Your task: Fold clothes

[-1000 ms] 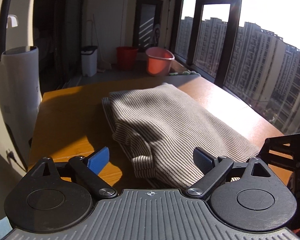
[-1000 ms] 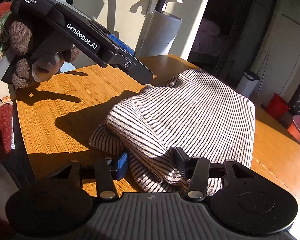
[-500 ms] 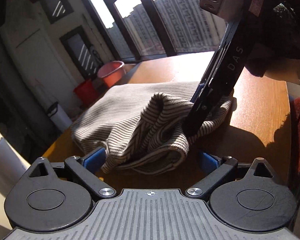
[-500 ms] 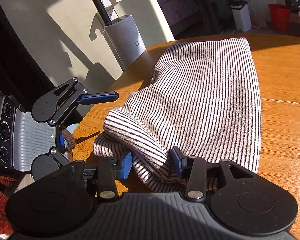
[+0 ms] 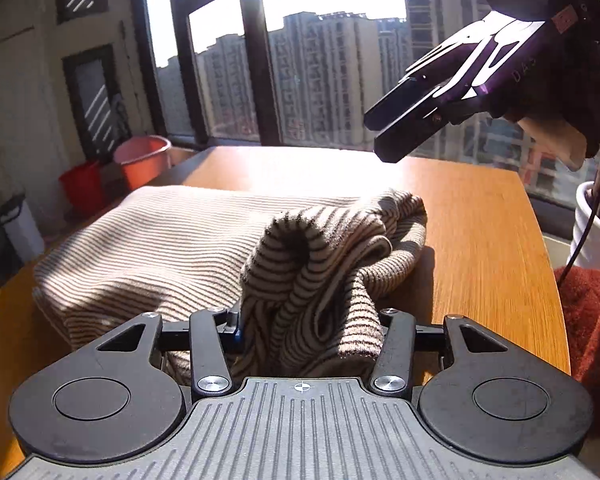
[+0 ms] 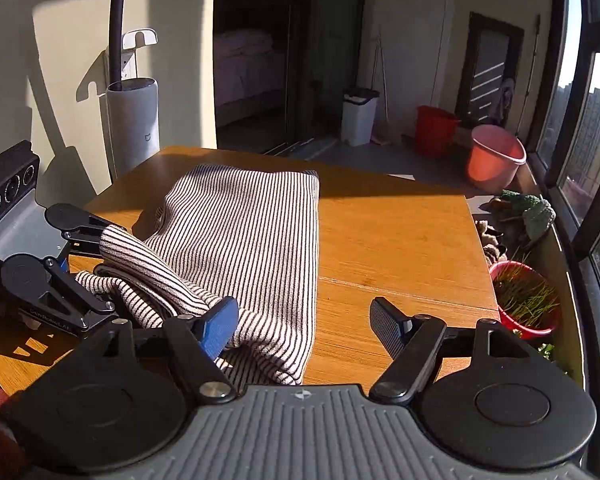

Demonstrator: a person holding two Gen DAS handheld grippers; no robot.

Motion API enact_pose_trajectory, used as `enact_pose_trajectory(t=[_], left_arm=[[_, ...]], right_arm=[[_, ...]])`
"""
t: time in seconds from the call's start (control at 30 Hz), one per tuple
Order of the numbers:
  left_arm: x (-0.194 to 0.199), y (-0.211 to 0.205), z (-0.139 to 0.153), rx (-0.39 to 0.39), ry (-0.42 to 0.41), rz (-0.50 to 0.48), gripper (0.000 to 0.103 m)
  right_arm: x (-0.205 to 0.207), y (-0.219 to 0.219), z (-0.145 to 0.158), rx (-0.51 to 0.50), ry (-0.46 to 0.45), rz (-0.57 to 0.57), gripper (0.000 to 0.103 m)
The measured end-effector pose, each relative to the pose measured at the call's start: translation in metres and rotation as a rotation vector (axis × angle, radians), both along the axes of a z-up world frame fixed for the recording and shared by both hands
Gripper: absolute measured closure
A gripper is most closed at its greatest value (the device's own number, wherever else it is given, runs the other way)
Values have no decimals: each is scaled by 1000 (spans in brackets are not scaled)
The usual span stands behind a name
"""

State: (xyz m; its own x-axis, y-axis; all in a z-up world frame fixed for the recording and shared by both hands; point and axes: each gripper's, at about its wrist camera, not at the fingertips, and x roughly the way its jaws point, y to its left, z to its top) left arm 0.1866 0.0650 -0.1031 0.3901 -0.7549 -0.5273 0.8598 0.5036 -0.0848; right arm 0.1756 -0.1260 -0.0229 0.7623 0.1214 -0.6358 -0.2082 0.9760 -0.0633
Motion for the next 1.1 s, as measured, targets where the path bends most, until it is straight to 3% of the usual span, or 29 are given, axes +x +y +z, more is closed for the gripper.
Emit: enact_pose_trajectory(t=[0.1,0.17,0.43,0.57,0.6,0.77,0.97,1.03,1.1], left_arm=[[44,23,-4,-149,269,-3,57],[61,33,-7,-176,338,-13,57],[72,50,-6,-128,344,-44,57],[69,50,-5,-121,329,-22,57],[66,51,-4,-128,333,-9,57],[57,61,-4,-177,380,66,58],[45,80,-1,-215,433,89,58],[39,86,1,-217,429,90,58],[34,88,4,-215,420,97,58]], right_arm=[[-9,5,-23,39,22,-125,29],[-11,17,-38,35,9,-152,29],[-13,97,-65,-219,-156,-104,29],[-21,110,-70,-200,-176,-79,25],[-23,111,-72,-206,-176,-68,21],[-30,115,-73,-258,-181,3,21],[-29,125,-64,-264,-305,74,23],[-28,130,-61,-245,-330,123,29],[-31,136,-60,-225,-335,175,58]])
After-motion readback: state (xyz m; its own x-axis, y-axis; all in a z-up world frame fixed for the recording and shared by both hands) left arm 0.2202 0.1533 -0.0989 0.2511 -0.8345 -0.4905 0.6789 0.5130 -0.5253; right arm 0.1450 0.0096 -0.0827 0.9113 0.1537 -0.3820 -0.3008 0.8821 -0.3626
